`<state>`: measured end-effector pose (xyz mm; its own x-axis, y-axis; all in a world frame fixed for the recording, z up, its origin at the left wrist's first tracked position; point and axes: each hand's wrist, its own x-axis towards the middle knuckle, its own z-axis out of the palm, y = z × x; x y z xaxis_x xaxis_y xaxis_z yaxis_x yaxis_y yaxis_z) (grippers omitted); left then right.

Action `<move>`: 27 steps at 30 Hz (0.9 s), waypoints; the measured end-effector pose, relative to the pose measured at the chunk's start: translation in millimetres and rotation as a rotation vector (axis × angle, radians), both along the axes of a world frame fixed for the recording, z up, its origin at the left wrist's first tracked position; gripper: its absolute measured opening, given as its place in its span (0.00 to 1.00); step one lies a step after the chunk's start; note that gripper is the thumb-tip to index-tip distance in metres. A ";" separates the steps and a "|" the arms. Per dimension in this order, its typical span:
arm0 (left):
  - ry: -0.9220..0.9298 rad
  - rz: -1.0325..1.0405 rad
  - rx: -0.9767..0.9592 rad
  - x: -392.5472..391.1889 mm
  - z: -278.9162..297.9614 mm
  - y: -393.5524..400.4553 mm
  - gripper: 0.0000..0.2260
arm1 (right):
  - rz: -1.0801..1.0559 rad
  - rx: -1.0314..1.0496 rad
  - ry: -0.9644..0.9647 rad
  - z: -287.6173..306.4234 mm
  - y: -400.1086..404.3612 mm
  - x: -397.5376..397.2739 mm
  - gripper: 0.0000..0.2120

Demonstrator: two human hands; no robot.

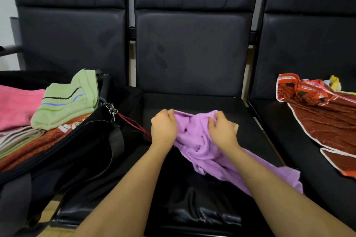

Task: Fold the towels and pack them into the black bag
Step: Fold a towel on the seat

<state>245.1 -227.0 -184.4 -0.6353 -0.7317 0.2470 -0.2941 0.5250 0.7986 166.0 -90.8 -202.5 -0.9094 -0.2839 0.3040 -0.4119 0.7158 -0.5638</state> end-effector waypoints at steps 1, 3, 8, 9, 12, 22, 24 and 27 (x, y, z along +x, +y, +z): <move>0.050 0.020 0.018 1.3 5.3 -0.6 0.14 | -0.023 -0.100 0.029 6.9 1.5 0.8 0.04; 0.156 0.072 0.061 2.8 15.3 -1.9 0.12 | -0.091 -0.248 0.108 19.5 4.5 2.1 0.05; 0.291 0.111 0.152 8.0 30.6 -1.0 0.10 | -0.227 -0.339 0.196 36.5 9.7 0.2 0.06; 0.287 0.116 0.146 8.7 32.6 -1.4 0.11 | -0.234 -0.332 0.203 38.9 11.1 0.6 0.06; 0.301 0.135 0.166 10.2 38.3 -3.5 0.16 | -0.251 -0.356 0.238 43.5 16.3 1.1 0.09; 0.132 -0.421 -0.144 5.5 45.4 24.8 0.15 | 0.044 -0.686 0.053 62.7 5.1 16.2 0.04; 0.078 -0.494 -0.239 3.8 43.9 35.9 0.09 | 0.150 -0.722 0.026 69.5 1.3 22.3 0.03; 0.176 -0.384 -0.156 -0.2 38.3 34.7 0.08 | 0.321 -0.743 -0.025 75.4 -0.3 29.7 0.02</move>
<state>245.0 -192.3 -146.0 -0.7921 -0.3968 0.4639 0.0783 0.6876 0.7219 195.7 -91.2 -127.1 -0.8269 -0.2643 0.4964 -0.5144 -0.0010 -0.8575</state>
